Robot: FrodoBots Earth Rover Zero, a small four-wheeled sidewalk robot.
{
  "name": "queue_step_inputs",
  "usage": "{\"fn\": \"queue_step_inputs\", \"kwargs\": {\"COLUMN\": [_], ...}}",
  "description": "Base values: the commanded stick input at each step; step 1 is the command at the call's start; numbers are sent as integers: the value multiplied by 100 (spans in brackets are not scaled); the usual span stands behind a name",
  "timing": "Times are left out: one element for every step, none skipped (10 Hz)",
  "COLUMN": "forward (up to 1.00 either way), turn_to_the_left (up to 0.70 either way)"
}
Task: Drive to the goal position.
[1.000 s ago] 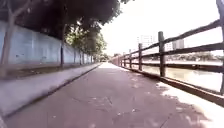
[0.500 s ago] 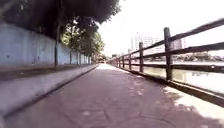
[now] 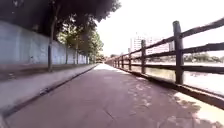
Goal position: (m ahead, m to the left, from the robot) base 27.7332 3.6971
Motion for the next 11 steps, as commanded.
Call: {"fn": "queue_step_inputs", "kwargs": {"forward": [92, 94, 97, 97, 97, 97, 97, 98, 100, 99, 97], "turn_to_the_left": [-7, -9, 1, 1, 1, 1, 1, 1, 1, 1, 1]}}
